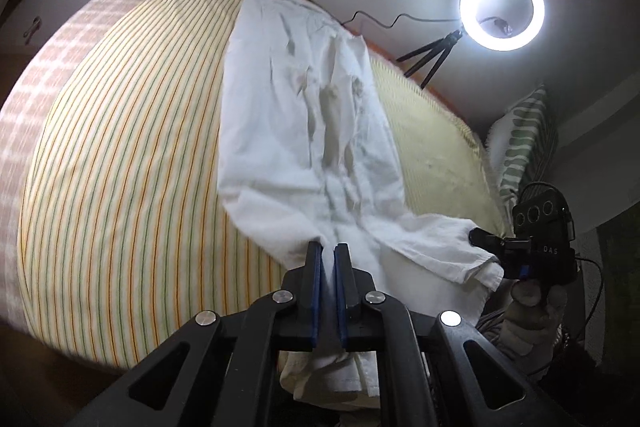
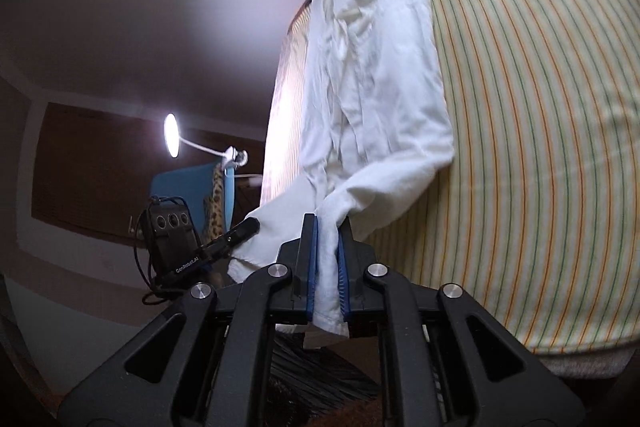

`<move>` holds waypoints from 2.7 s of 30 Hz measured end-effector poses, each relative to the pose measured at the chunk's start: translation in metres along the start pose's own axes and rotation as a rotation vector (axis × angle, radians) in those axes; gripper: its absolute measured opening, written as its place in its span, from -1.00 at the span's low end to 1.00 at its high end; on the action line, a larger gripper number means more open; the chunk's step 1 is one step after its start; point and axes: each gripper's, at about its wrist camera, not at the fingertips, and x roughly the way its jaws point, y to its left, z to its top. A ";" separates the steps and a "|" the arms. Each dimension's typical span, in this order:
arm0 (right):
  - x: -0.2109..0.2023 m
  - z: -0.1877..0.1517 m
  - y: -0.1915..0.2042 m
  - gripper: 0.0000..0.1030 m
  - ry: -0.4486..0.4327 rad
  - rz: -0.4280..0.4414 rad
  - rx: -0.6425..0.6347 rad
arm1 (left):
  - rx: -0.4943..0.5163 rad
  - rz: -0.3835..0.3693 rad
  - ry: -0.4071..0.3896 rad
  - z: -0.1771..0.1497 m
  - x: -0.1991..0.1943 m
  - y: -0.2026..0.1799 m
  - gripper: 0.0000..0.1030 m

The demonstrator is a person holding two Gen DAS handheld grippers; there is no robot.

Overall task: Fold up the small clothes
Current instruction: 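Lift the hem with both tools and fold it toward the collar, then open both tools and release the folded hem on the shirt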

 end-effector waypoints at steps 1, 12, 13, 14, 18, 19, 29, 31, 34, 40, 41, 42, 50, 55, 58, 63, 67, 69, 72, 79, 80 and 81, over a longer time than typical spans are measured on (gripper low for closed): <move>0.000 0.006 0.001 -0.80 -0.004 -0.006 0.002 | 0.006 -0.003 -0.006 0.008 0.000 -0.002 -0.94; 0.032 0.093 -0.021 -0.80 -0.019 -0.071 0.130 | 0.015 0.029 -0.003 0.089 0.049 0.009 -0.94; 0.037 0.099 -0.026 -0.80 -0.015 -0.074 0.150 | 0.015 0.037 0.001 0.094 0.055 0.013 -0.94; 0.042 0.103 -0.032 -0.80 -0.011 -0.080 0.170 | 0.012 0.045 0.007 0.099 0.061 0.015 -0.94; 0.058 0.118 -0.048 -0.80 0.015 -0.098 0.227 | -0.005 0.071 0.031 0.111 0.081 0.030 -0.92; 0.062 0.120 -0.052 -0.74 0.022 -0.093 0.247 | -0.013 0.075 0.037 0.113 0.086 0.033 -0.90; 0.040 0.140 -0.061 0.16 -0.019 0.021 0.312 | -0.121 0.040 -0.097 0.147 0.062 0.054 -0.17; 0.028 0.145 -0.054 0.16 -0.043 0.035 0.267 | -0.104 0.057 -0.151 0.151 0.048 0.055 -0.17; 0.008 0.142 -0.039 0.16 -0.088 -0.061 0.119 | -0.074 0.093 -0.188 0.148 0.034 0.060 -0.17; 0.029 0.121 -0.023 0.13 0.015 -0.242 -0.090 | -0.034 0.103 -0.056 0.118 0.062 0.069 -0.17; 0.034 0.118 -0.021 0.13 0.032 -0.260 -0.110 | -0.032 0.098 -0.024 0.114 0.071 0.069 -0.17; 0.040 0.116 -0.021 0.13 0.050 -0.279 -0.128 | -0.029 0.096 0.004 0.111 0.079 0.068 -0.17; 0.062 0.106 -0.007 -0.10 0.096 -0.401 -0.275 | 0.102 0.164 0.002 0.111 0.095 0.043 -0.26; 0.072 0.096 0.015 -0.17 0.083 -0.530 -0.450 | 0.220 0.240 -0.005 0.103 0.106 0.026 -0.39; 0.081 0.088 0.025 -0.35 0.100 -0.574 -0.541 | 0.300 0.274 0.001 0.098 0.116 0.017 -0.77; 0.072 0.086 0.029 -0.85 0.091 -0.536 -0.523 | 0.268 0.237 -0.029 0.097 0.106 0.018 -1.00; 0.040 0.098 0.014 -0.88 0.034 -0.301 -0.267 | 0.152 0.202 -0.093 0.100 0.081 0.039 -1.00; 0.041 0.102 0.004 -0.88 0.035 -0.304 -0.248 | 0.122 0.200 -0.059 0.101 0.089 0.053 -1.00; 0.056 0.102 -0.002 -0.87 0.081 -0.334 -0.258 | 0.122 0.201 -0.030 0.100 0.100 0.058 -0.95; 0.043 0.118 -0.014 -0.62 0.013 -0.292 -0.184 | 0.133 0.191 -0.082 0.109 0.095 0.053 -0.22; 0.043 0.119 -0.013 -0.62 0.009 -0.295 -0.190 | 0.134 0.180 -0.080 0.111 0.097 0.053 -0.26; 0.045 0.122 -0.012 -0.62 0.007 -0.307 -0.204 | 0.133 0.177 -0.075 0.113 0.100 0.053 -0.37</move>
